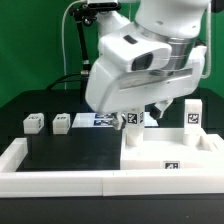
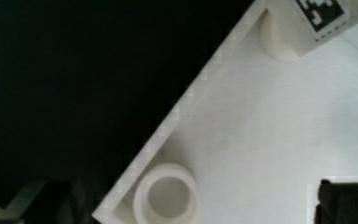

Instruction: Assemble square table

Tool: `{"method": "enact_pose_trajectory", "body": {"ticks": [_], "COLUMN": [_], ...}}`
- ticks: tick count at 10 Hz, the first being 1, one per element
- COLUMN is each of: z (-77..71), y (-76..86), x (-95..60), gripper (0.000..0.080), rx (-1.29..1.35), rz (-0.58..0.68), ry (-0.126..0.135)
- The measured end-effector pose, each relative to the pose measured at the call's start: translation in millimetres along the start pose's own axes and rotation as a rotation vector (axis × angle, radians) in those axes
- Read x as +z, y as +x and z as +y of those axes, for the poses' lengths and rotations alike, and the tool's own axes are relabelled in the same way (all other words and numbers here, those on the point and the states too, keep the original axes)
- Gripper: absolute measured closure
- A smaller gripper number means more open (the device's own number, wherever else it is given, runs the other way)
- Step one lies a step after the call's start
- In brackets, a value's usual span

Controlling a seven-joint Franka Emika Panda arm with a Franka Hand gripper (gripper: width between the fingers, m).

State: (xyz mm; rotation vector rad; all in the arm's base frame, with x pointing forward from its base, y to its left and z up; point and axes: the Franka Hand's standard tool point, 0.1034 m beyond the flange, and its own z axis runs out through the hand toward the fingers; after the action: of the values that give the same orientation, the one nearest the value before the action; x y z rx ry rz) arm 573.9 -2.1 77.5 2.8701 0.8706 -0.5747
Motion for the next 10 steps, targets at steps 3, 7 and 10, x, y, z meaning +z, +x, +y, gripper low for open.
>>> {"method": "enact_pose_trajectory", "body": {"ticks": [3, 7, 10], "z": [16.4, 46.3, 59.9], "y": [-13.4, -54.8, -65.8], "x": [4.3, 19.0, 23.2], "gripper": [0.0151, 0.0151, 0.0151], "rx": [0.033, 0.253, 0.266], "rz": [-0.008, -0.074, -0.072], "ry": [0.021, 0.163, 0.172]}}
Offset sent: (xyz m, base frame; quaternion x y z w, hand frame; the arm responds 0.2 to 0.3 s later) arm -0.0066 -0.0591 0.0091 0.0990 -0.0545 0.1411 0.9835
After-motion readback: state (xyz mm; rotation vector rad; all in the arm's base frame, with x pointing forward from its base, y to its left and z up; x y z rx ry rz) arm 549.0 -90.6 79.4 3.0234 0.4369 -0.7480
